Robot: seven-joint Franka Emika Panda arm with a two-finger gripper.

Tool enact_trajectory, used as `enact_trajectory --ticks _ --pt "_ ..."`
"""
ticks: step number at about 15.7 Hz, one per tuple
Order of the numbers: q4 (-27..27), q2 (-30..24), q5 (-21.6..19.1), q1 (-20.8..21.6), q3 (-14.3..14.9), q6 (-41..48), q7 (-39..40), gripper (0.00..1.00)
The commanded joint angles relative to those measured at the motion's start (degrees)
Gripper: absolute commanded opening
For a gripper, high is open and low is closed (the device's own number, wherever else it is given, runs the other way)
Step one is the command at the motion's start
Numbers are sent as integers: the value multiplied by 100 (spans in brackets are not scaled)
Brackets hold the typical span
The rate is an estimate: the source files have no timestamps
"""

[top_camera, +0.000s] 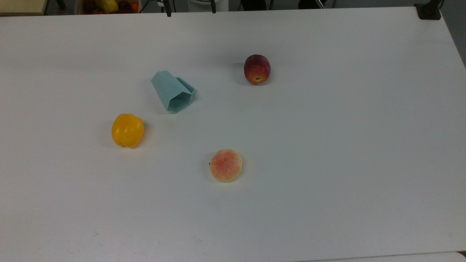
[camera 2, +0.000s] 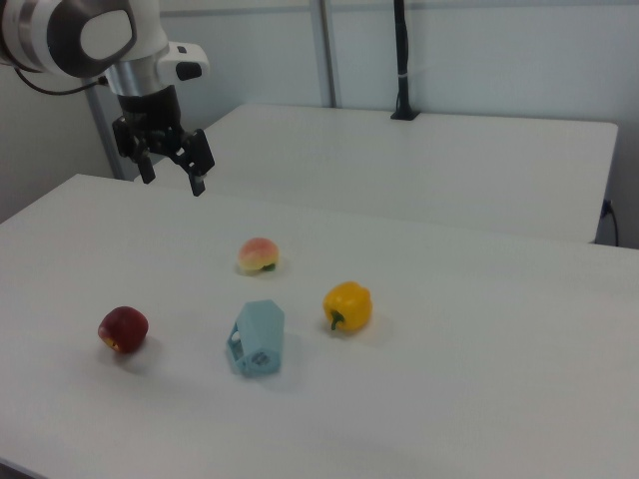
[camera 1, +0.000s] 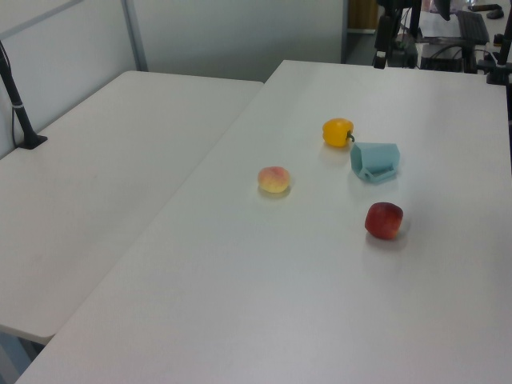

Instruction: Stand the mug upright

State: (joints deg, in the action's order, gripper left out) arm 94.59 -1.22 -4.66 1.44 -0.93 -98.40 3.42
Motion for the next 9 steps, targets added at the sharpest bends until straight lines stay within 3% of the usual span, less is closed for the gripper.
enact_trajectory --ticks 1,9 --pt "183 -151 -105 137 128 -100 115 100" --pt "174 -134 -70 128 128 -100 167 100"
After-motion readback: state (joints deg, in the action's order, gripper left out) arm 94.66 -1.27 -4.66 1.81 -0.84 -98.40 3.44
